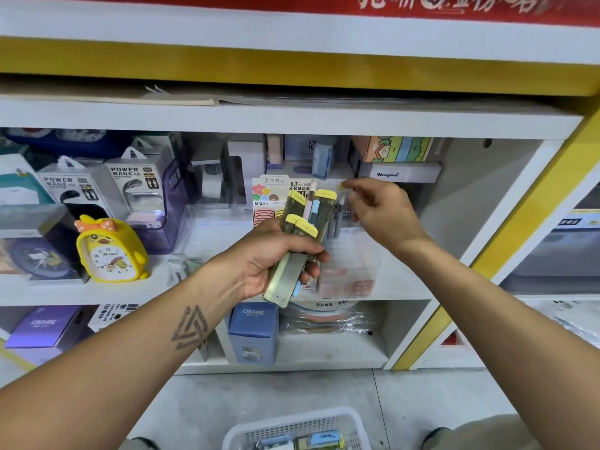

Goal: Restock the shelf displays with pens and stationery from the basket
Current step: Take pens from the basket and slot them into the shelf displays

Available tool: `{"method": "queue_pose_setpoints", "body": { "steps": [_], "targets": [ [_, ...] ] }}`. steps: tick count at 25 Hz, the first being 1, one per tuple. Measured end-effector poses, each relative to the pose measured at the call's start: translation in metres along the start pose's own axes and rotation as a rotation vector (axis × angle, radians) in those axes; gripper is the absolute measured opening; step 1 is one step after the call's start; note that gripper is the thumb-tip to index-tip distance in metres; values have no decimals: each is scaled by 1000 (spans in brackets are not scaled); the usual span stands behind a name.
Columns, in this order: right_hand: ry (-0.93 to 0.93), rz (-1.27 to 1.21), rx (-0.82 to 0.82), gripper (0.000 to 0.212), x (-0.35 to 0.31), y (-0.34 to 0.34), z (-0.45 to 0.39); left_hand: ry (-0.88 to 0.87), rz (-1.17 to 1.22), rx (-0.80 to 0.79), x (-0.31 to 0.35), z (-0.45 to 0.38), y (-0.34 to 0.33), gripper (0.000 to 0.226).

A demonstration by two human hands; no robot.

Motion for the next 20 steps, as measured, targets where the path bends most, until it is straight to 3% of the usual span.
{"method": "queue_pose_setpoints", "body": {
  "steps": [2, 5, 11, 14, 17, 20],
  "targets": [
    [-183, -398, 0, 16, -9, -1, 3, 9, -10, -22, -1, 1, -2, 15],
    [-249, -572, -26, 13, -21, -5, 8, 24, -22, -67, -2, 6, -6, 21],
    [-269, -508, 35, 9, -21, -1, 2, 23, 84, 98, 4, 15, 19, 33],
    [-197, -542, -82, 6, -26, -6, 0, -13, 127, 217, 10, 23, 41, 26],
    [-134, -543, -201, 16, -30, -15, 1, -59, 184, 286, 16, 29, 57, 10],
    [-55, -343, -198, 17, -34, -28, 1, -67, 175, 291, 17, 34, 61, 11]
  ]
}}
Point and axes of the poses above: each hand's wrist, its own z-axis away from the middle knuckle, its own y-axis out of the back of the hand, x = y × z, the point moved 3 cm from there along -z, towards the middle knuckle, and after that the axes turned 12 degrees about y, right-handed, at the moved point
